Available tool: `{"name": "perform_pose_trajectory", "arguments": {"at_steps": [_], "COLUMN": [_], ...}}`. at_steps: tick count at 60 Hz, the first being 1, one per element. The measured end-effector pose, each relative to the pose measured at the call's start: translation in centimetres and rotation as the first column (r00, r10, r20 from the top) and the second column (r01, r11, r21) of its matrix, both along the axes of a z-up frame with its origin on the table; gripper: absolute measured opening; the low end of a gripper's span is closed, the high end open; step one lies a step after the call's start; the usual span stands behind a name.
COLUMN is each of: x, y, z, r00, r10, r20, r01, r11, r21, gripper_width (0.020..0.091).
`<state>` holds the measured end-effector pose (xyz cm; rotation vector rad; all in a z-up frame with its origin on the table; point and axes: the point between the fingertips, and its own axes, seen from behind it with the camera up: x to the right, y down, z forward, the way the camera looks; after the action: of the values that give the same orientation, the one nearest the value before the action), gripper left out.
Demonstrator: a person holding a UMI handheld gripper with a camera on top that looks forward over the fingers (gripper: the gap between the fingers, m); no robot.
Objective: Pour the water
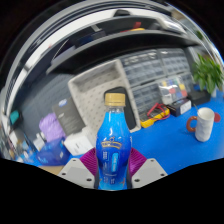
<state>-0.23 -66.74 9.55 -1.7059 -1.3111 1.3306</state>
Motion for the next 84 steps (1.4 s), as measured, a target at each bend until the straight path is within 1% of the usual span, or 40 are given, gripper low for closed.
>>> {"name": "perform_pose_trajectory", "arguments": {"at_steps": [4, 8, 12, 18, 21, 26, 33, 38, 43, 51, 56, 59, 63, 65, 68, 73, 77, 80, 84], "x": [0.2, 0.3, 0.1, 0.1, -0.1, -0.2, -0.3, -0.5, -0.4, -1.0, -1.2, -1.2, -0.9, -0.8, -0.5, -0.2, -0.5, -0.7, -0.6], "y": [3.2, 6.0, 8.3, 11.3, 13.2, 15.7, 18.9, 20.2, 20.3, 19.9, 20.3, 20.5, 20.4, 20.2, 20.0, 20.7, 22.0, 23.9, 26.4], "z": [1.4, 3.1, 3.9, 5.3, 5.7, 6.3, 6.2, 5.7, 5.5, 5.6, 5.5, 5.4, 5.2, 5.1, 5.0, 6.0, 7.5, 8.3, 9.8], "r00": [0.999, 0.996, 0.996, 0.995, 0.995, 0.992, 0.98, 0.971, 0.966, 0.957, 0.949, 0.946, 0.945, 0.945, 0.95, 0.968, 0.986, 0.996, 0.998], "r10": [-0.051, -0.089, -0.079, -0.072, -0.073, -0.086, -0.125, -0.124, -0.092, -0.021, -0.027, -0.025, -0.018, -0.003, 0.008, 0.011, 0.021, 0.015, 0.035], "r20": [0.004, 0.018, 0.038, 0.071, 0.071, 0.098, 0.157, 0.206, 0.24, 0.289, 0.314, 0.324, 0.328, 0.328, 0.311, 0.251, 0.166, 0.09, 0.053], "r01": [0.051, 0.09, 0.087, 0.1, 0.101, 0.13, 0.199, 0.239, 0.257, 0.29, 0.315, 0.324, 0.328, 0.327, 0.305, 0.228, 0.126, 0.055, -0.001], "r11": [0.986, 0.944, 0.878, 0.786, 0.754, 0.671, 0.514, 0.4, 0.3, 0.091, 0.033, 0.015, 0.043, 0.082, 0.169, 0.379, 0.557, 0.686, 0.843], "r21": [-0.156, -0.318, -0.47, -0.61, -0.649, -0.73, -0.834, -0.885, -0.919, -0.953, -0.948, -0.946, -0.944, -0.941, -0.937, -0.897, -0.821, -0.725, -0.538], "gripper_width": [0.0372, 0.0372, 0.0372, 0.037, 0.0372, 0.0371, 0.037, 0.0369, 0.037, 0.0369, 0.037, 0.0371, 0.0369, 0.0369, 0.0369, 0.0371, 0.0371, 0.0372, 0.0373]}}
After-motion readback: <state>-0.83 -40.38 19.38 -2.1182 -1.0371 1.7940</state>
